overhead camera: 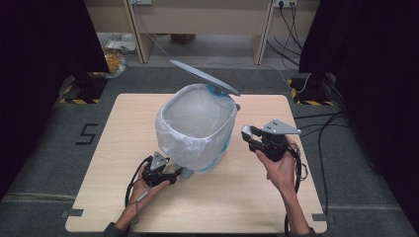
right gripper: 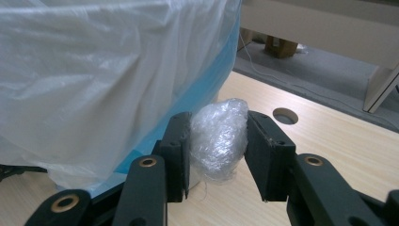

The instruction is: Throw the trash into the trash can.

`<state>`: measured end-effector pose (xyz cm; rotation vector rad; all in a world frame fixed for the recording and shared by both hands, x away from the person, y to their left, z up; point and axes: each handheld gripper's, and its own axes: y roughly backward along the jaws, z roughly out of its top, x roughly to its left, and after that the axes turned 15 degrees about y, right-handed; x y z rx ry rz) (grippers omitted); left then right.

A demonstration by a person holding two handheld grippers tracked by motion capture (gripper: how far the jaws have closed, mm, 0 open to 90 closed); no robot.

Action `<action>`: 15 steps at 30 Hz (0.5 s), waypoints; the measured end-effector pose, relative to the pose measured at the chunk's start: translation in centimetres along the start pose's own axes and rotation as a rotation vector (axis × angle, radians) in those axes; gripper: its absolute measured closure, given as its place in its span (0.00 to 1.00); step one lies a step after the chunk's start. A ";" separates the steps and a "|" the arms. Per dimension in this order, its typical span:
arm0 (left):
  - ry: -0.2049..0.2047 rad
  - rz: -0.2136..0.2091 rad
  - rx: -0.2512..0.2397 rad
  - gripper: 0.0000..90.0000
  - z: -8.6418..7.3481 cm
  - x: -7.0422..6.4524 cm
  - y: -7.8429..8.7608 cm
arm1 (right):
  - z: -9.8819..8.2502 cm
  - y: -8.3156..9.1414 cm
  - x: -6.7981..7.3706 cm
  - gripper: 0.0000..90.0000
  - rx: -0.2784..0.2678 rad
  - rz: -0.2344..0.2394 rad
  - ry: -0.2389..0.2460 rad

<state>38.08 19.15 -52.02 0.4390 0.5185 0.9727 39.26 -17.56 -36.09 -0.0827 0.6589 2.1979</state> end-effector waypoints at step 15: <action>-0.002 -0.001 0.002 0.36 0.0 0.0 0.0 | 5.1 2.6 0.5 0.68 -0.081 0.020 0.054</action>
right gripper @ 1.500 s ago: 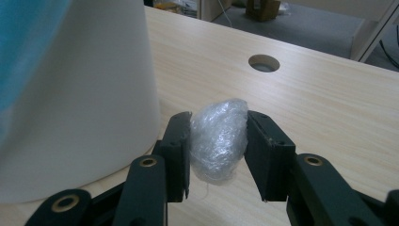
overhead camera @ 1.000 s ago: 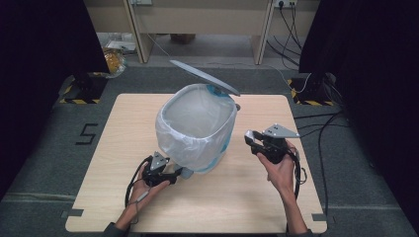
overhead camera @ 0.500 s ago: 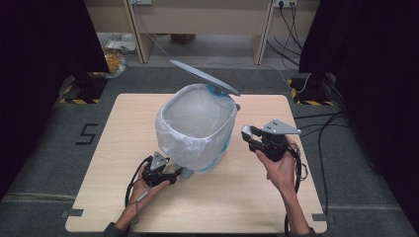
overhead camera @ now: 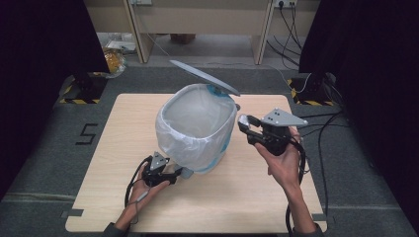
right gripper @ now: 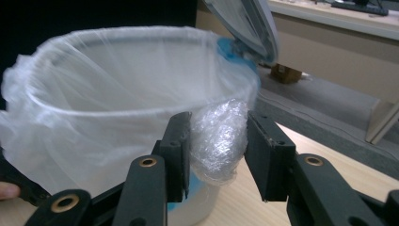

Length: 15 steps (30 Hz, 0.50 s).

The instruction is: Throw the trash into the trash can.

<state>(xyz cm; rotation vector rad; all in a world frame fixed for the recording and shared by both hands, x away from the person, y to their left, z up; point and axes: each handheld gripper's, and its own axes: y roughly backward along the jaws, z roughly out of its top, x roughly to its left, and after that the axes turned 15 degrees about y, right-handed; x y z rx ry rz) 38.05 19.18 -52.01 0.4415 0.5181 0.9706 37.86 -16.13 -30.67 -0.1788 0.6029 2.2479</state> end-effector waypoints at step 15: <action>0.006 -0.004 0.002 0.36 0.0 0.1 0.0 | 4.9 -1.8 1.1 0.68 -0.058 0.082 0.042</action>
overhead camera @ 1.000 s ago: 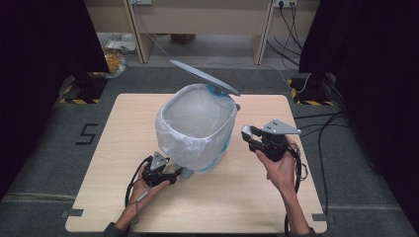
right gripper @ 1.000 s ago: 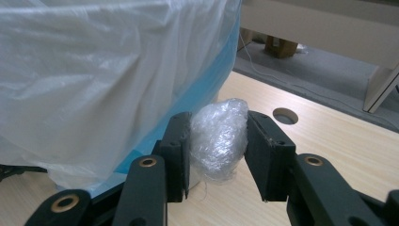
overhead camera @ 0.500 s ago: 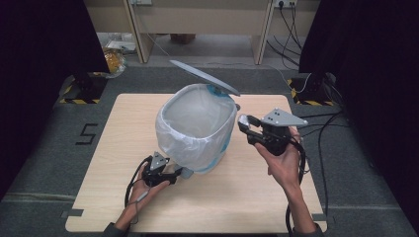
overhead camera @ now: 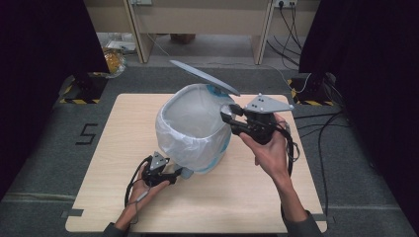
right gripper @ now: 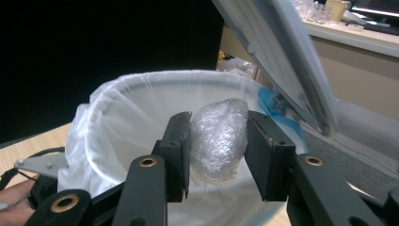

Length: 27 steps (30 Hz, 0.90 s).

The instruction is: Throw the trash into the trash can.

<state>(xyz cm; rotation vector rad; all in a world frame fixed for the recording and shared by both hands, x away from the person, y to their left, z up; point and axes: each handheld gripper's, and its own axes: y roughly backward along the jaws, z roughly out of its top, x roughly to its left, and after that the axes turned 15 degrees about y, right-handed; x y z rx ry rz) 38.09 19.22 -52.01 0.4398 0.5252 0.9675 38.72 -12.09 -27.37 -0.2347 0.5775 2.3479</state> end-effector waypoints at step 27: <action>0.002 -0.006 0.003 0.36 0.0 0.1 0.0 | 1.2 -6.6 1.5 0.51 0.060 0.075 0.007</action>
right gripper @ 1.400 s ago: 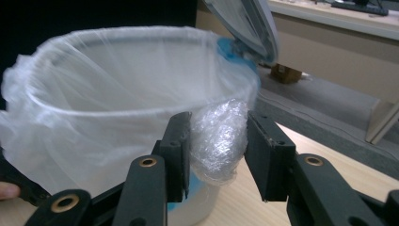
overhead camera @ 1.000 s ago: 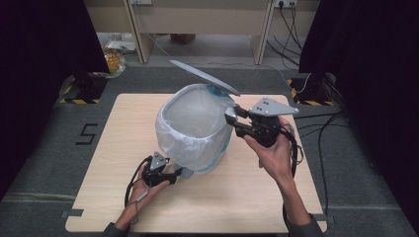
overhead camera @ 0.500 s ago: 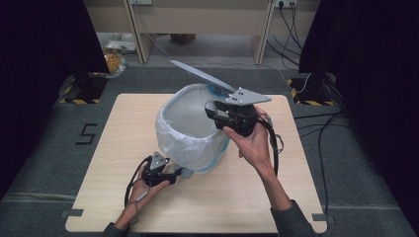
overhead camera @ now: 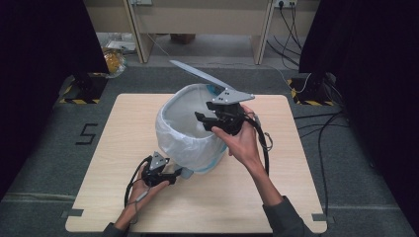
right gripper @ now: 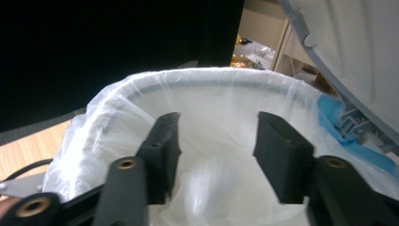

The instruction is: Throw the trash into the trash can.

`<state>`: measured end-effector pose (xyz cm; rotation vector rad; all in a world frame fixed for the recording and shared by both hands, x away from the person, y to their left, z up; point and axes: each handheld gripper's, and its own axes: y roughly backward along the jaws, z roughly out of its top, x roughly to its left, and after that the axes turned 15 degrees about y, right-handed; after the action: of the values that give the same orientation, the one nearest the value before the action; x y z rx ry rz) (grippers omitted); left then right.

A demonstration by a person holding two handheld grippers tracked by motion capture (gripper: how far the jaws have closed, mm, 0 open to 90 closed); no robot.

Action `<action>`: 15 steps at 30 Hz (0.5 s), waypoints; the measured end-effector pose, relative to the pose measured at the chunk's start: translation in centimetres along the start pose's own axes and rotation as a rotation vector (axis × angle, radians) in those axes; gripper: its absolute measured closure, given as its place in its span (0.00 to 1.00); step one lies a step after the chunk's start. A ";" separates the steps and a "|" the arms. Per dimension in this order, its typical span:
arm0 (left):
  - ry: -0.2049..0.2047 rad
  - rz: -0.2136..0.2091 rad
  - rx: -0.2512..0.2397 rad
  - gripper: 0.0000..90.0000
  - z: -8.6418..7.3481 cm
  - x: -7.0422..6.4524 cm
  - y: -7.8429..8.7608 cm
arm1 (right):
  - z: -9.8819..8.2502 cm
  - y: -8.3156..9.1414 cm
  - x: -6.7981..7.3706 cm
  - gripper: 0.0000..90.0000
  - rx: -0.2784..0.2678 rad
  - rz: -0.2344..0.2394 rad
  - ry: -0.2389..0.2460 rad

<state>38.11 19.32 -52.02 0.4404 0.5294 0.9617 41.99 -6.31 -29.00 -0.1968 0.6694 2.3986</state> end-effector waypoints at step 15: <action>-0.002 0.001 0.000 0.36 0.0 0.0 0.0 | -1.2 2.4 -0.8 0.46 0.001 -0.036 -0.003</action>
<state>38.07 19.33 -52.01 0.4418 0.5271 0.9624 41.13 -8.94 -28.81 -0.2032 0.6603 2.3641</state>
